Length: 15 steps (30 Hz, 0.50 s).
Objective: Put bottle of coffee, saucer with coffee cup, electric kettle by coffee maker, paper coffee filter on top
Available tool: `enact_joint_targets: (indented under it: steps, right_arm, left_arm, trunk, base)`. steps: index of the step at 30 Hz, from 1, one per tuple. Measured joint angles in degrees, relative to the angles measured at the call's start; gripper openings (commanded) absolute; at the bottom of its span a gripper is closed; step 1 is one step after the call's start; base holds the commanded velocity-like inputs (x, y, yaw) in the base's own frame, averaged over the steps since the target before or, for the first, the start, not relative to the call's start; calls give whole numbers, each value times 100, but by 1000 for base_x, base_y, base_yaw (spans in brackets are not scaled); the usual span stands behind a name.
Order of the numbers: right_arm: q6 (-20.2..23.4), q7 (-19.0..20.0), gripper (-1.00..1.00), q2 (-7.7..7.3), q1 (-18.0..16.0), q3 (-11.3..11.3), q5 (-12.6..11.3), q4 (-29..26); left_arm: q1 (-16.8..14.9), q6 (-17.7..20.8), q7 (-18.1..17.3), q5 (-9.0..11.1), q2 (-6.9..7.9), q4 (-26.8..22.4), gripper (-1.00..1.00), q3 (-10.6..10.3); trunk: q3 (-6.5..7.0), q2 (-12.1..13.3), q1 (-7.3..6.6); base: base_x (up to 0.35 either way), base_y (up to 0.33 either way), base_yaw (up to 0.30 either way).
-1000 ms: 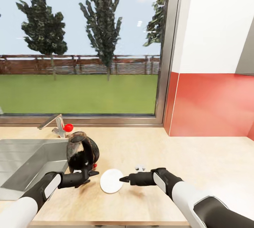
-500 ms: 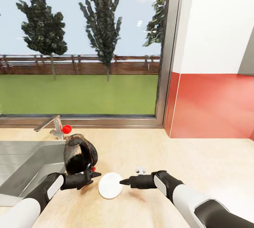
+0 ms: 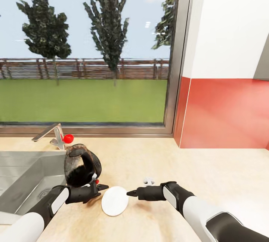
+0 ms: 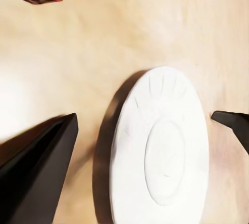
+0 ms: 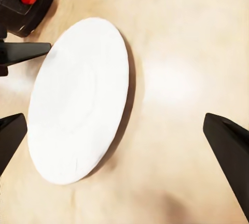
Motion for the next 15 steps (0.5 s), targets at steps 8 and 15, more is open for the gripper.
enact_joint_targets:
  steps: [8, 15]
  right_arm:
    - [-3, -8, 100, 42, 221, 8, -5, -3]
    - [-29, -11, 100, 162, 428, -5, 0, -157]
  left_arm:
    - [6, 8, 27, 8, 5, -1, 100, 6]
    - [99, 6, 89, 3, 2, -7, 100, 1]
  trunk:
    - [0, 0, 0]
    - [1, -2, 0]
  base:
    - [0, 0, 0]
    - [0, 0, 0]
